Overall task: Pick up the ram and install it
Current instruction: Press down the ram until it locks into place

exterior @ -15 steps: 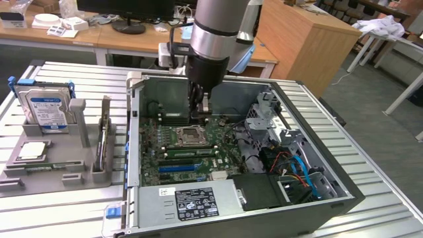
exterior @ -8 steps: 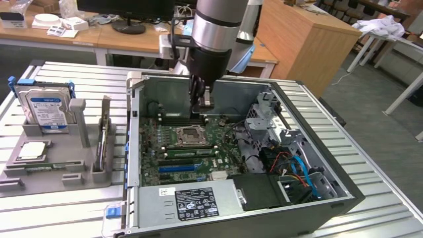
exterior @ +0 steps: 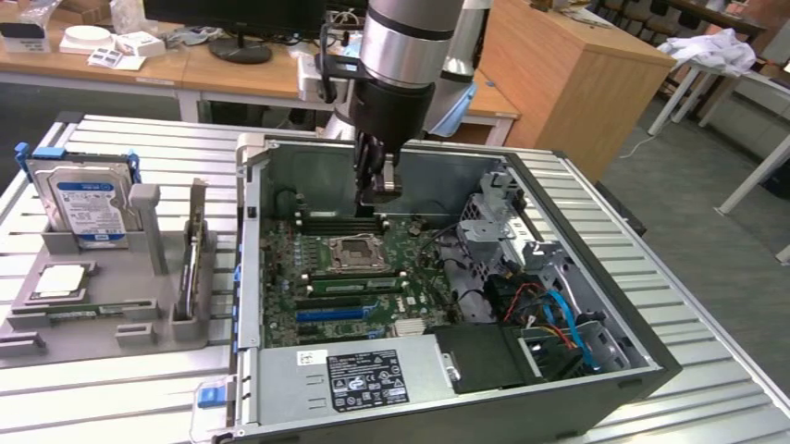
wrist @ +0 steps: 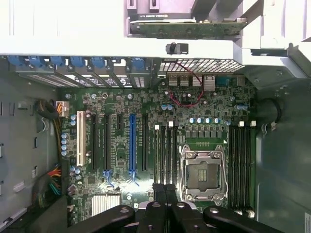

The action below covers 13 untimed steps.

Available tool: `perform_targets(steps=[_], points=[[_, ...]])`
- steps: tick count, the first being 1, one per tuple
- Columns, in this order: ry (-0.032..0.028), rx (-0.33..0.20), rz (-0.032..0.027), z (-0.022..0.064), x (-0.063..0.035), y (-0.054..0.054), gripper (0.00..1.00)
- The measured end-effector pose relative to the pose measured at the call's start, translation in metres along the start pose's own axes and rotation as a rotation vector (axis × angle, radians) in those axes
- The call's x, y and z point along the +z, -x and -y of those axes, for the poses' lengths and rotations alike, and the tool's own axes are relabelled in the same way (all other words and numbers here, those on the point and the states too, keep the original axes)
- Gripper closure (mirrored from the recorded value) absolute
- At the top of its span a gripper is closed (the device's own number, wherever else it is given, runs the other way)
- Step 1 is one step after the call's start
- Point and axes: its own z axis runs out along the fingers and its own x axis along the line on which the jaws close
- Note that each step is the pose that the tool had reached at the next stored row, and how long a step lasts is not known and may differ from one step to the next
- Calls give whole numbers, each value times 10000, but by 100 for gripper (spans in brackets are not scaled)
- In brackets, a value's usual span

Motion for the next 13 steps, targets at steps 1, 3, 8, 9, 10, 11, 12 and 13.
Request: perform_targets(steps=[1,3,8,9,10,11,12,13], points=[[0,0,0,0,0,0,89],[2,-3,-3,14,-2,0,89],[6,0,-2,97,-2,1,89],[10,-1,-2,118,-2,1,89],[15,1,-2,142,-2,1,89],[19,1,-2,165,-2,1,89],[23,2,-2,187,-2,2,89],[26,1,-1,207,-2,2,89]])
